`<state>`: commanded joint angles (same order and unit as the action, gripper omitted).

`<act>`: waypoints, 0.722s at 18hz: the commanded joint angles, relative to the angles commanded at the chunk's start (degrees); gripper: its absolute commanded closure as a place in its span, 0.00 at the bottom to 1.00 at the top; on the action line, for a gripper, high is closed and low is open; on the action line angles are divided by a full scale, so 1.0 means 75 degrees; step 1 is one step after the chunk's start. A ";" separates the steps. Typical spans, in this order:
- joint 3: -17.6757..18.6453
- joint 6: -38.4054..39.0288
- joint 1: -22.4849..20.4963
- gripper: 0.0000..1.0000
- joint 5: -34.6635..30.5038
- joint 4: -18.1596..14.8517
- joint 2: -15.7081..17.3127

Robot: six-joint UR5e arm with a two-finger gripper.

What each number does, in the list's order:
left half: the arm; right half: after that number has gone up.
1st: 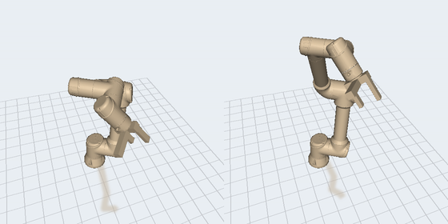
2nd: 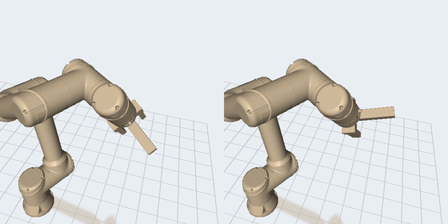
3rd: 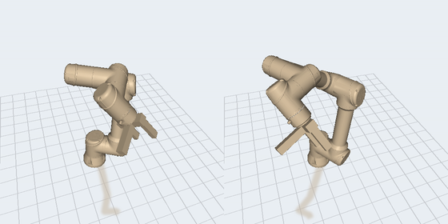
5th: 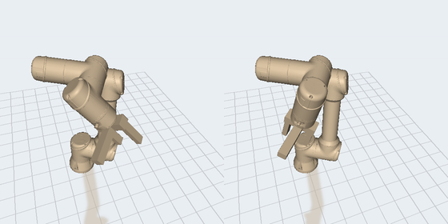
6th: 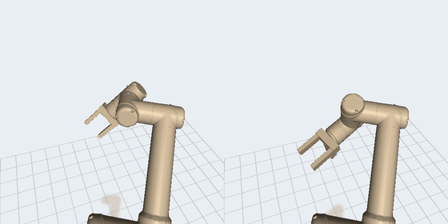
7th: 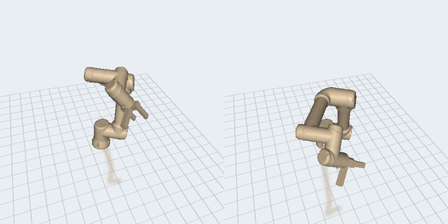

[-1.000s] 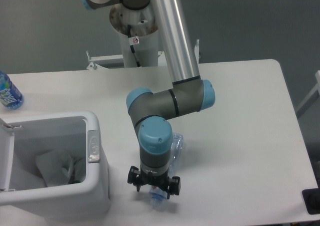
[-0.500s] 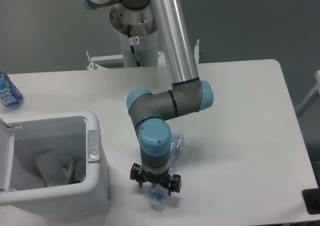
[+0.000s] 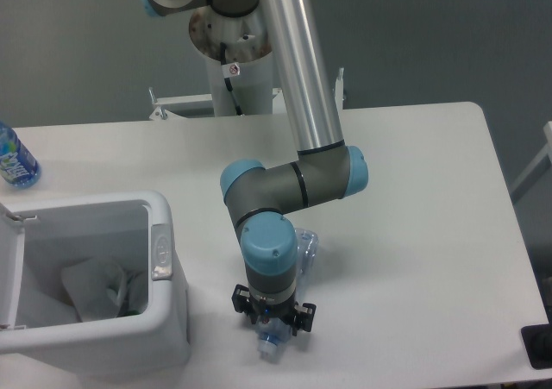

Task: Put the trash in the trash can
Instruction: 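Close the gripper on the bottle's capped end, then lift the bottle and carry it over the trash bin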

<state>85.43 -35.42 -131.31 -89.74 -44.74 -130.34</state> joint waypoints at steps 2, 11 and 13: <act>0.0000 -0.0071 -0.0024 0.30 0.0012 0.0000 0.0035; -0.0525 -0.0141 -0.0386 0.40 0.0070 0.0175 0.0316; -0.0877 -0.0071 -0.0539 0.40 0.0431 0.0176 0.0619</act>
<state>78.85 -35.95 -135.35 -86.50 -43.42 -125.70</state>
